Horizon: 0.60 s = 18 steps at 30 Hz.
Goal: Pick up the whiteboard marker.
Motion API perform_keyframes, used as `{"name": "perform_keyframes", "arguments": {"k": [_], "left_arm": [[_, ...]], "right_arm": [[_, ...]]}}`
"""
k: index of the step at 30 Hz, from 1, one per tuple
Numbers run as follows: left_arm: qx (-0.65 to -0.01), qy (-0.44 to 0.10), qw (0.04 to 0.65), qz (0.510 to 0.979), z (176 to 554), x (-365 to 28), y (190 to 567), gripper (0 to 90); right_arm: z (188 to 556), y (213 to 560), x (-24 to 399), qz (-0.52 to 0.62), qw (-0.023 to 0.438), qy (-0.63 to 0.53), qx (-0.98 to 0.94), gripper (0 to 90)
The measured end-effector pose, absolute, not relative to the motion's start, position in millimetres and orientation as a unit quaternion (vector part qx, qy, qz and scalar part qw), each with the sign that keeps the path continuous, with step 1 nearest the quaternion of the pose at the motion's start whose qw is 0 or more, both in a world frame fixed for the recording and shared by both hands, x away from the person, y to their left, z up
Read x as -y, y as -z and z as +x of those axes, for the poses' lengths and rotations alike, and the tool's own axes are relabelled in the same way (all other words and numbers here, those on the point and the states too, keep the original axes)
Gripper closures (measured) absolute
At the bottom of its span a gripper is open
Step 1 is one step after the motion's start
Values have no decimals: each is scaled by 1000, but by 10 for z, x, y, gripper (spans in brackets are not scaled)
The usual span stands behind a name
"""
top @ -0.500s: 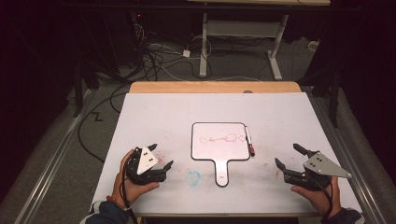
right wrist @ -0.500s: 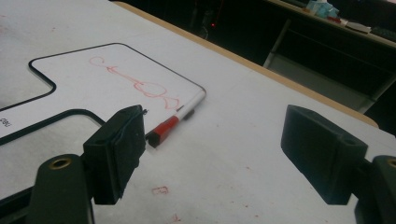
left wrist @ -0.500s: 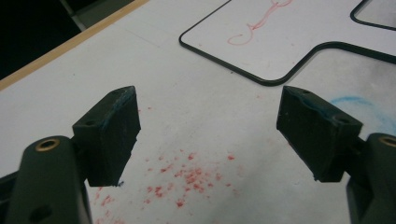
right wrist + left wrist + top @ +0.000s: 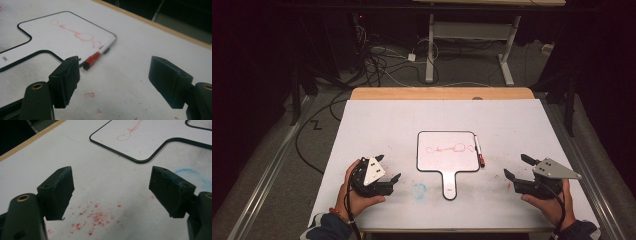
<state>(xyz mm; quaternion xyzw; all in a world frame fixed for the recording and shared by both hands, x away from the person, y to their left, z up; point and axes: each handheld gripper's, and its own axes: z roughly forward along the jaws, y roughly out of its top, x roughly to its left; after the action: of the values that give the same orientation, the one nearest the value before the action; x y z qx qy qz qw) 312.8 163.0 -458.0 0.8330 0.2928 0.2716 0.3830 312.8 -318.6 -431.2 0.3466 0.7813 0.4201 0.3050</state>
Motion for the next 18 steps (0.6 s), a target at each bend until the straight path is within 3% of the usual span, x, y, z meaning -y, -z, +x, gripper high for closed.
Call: {"name": "perform_keyframes", "arguments": {"k": [3,11,18], "left_arm": [[-294,-269,383,834,3121,-1631,4581,185],[-285,-268,365,845,3113,-1577,4598,174],[-291,-267,367,842,3120,-1586,4604,171]], "right_arm": [[3226,4315,3181,352,265,-419,-794,308],[3553,4263,3037,379,215,-390,-811,332],[3906,4183,2773,396,195,-359,-823,352]]}}
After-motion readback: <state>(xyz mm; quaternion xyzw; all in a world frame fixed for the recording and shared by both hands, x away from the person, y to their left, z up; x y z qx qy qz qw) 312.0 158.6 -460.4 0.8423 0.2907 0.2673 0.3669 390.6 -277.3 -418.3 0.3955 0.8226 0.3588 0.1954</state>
